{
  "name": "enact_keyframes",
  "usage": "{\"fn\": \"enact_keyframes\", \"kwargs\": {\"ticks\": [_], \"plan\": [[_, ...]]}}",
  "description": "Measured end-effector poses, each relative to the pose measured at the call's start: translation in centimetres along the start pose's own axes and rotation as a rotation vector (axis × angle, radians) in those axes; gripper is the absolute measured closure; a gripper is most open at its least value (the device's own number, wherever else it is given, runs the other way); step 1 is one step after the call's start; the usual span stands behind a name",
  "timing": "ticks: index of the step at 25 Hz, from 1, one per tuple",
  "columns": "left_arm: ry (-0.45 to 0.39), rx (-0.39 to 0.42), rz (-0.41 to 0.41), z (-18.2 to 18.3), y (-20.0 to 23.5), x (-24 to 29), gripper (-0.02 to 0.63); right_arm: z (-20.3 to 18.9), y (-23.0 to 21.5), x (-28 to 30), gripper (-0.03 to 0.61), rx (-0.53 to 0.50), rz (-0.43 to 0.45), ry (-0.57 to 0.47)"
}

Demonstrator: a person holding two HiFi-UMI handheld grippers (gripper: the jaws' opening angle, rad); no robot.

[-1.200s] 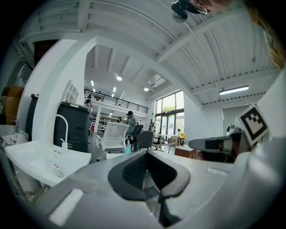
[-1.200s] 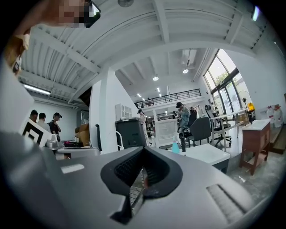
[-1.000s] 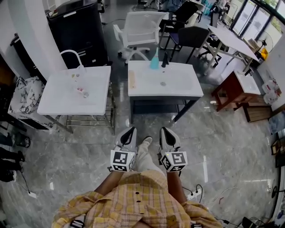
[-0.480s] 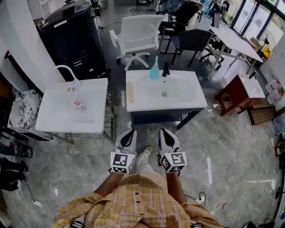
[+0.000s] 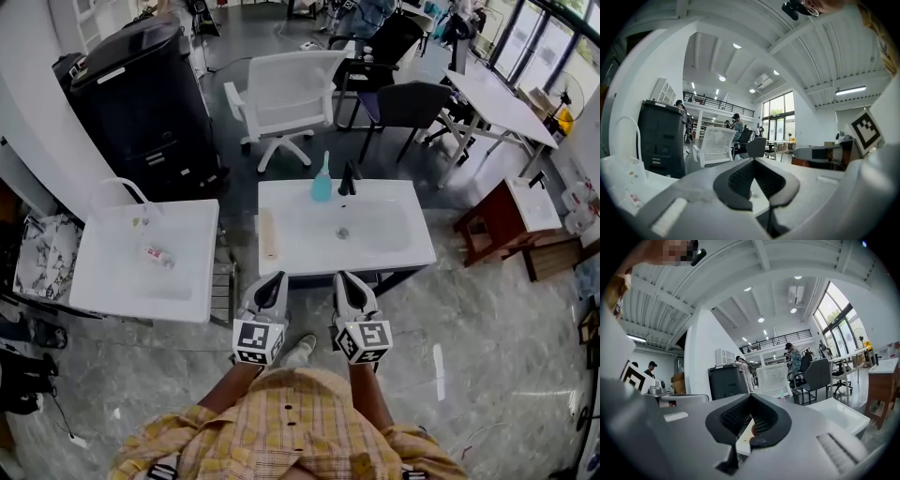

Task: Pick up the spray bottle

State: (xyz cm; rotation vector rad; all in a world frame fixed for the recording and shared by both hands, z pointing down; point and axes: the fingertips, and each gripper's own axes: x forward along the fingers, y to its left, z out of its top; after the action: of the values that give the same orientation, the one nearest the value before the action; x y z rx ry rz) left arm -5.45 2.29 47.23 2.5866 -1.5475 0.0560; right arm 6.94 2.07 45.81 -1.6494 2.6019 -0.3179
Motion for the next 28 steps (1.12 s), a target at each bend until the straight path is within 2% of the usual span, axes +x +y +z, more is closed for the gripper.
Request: {"fn": "enact_keyframes", "kwargs": {"ticks": [13, 17, 28], "plan": [[0.017, 0.038, 0.011, 0.6, 2.2, 10.4, 0.615, 0.9, -6.7, 8.8, 0.579, 0.027, 0.024, 0.018], [0.042, 0.076, 0.018, 0.2, 2.6, 12.3, 0.615, 0.9, -7.8, 10.8, 0.578, 0.036, 0.037, 0.029], [0.065, 0.059, 0.039, 0.2, 4.3, 15.9, 0.615, -0.5, -9.8, 14.8, 0.578, 0.057, 0.024, 0.085]]}}
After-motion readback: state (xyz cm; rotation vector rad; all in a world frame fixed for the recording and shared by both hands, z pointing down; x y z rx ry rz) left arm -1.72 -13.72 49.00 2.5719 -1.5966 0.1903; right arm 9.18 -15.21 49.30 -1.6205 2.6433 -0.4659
